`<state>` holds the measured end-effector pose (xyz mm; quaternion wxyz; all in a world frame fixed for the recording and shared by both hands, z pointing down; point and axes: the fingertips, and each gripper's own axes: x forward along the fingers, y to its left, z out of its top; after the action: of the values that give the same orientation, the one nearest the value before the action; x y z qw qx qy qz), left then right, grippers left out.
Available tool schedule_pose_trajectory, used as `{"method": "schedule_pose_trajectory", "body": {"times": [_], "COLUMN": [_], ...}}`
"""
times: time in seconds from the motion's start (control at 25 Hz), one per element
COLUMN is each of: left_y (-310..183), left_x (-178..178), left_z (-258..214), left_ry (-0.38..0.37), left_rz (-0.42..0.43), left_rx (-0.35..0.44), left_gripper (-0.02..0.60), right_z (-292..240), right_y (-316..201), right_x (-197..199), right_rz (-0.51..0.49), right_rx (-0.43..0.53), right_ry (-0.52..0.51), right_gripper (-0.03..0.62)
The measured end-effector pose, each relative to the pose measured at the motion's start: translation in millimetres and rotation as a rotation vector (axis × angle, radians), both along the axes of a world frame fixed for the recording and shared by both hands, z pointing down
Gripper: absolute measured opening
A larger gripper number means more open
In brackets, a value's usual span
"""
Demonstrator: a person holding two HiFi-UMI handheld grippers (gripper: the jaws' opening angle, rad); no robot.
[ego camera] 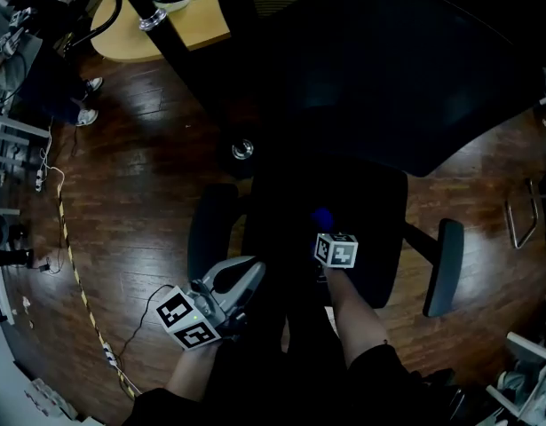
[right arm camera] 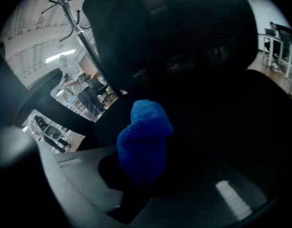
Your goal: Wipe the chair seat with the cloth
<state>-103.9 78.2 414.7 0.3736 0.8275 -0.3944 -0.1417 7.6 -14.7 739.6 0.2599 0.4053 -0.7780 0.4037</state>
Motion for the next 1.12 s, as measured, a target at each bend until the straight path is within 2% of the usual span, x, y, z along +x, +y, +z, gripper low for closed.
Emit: {"method": "schedule_pose_trajectory", "body": {"times": [0.12,0.36,0.48,0.68,0.8,0.92,1.0,1.12], "left_y": [-11,-33,-39,-38,-35,-35,-34,-28], "left_x": [22,75,96,107,94,71,54,30], "left_z": [2,1,-4,-6,-5,-3,-1,1], "left_ry": [0.0,0.012,0.018,0.014,0.009,0.013,0.017,0.014], "left_rz": [0.067,0.185,0.222,0.227,0.187,0.134,0.095,0.036], "left_rx": [0.003,0.01,0.018,0.027,0.021,0.021,0.022,0.016], "left_gripper": [-0.009,-0.009,-0.009,-0.009,-0.009,-0.009,-0.009,-0.009], "right_z": [4,-29,-36,-17,-28,-30,-24,-30], "right_y": [-10,-19,-14,-7,-11,-13,-11,1], "right_x": [84,204,237,256,256,222,172,70], "right_rz": [0.156,0.333,0.366,0.37,0.394,0.344,0.267,0.162], "right_rx": [-0.004,-0.018,-0.009,-0.002,-0.007,0.008,0.011,0.007], "right_ry": [0.05,0.132,0.151,0.156,0.149,0.132,0.105,0.004], "right_gripper": [0.035,0.035,0.035,0.035,0.035,0.035,0.035,0.035]}}
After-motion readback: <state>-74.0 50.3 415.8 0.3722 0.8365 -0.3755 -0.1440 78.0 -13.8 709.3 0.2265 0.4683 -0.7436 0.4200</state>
